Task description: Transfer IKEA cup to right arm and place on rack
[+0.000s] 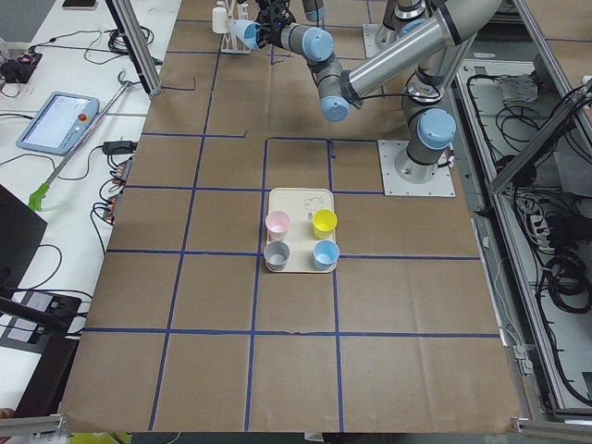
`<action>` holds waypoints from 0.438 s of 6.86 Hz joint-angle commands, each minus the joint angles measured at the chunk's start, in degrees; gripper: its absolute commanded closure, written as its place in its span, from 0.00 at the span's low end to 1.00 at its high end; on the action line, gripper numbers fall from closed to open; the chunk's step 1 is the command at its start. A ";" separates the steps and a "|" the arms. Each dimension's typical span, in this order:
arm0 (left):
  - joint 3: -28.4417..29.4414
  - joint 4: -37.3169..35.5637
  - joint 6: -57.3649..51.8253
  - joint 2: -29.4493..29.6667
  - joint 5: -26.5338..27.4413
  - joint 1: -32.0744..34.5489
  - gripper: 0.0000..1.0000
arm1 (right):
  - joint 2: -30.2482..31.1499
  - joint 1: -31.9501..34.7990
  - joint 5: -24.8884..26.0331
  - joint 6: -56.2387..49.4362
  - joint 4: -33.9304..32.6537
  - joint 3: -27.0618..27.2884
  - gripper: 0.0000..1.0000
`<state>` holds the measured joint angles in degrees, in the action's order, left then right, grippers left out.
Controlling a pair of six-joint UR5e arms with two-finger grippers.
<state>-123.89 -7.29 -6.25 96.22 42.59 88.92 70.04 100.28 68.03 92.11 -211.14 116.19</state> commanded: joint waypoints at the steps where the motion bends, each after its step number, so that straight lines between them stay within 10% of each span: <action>1: 0.23 -0.10 1.94 0.20 2.85 2.75 1.00 | -0.07 0.44 -0.09 0.26 0.12 -0.26 0.00; 3: 0.23 -0.10 2.91 0.55 2.58 2.92 1.00 | -0.68 0.53 -0.79 2.37 0.03 -0.26 0.00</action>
<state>-123.68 -7.38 -3.83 96.51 45.28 91.69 69.78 100.71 67.61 93.63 -211.05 115.95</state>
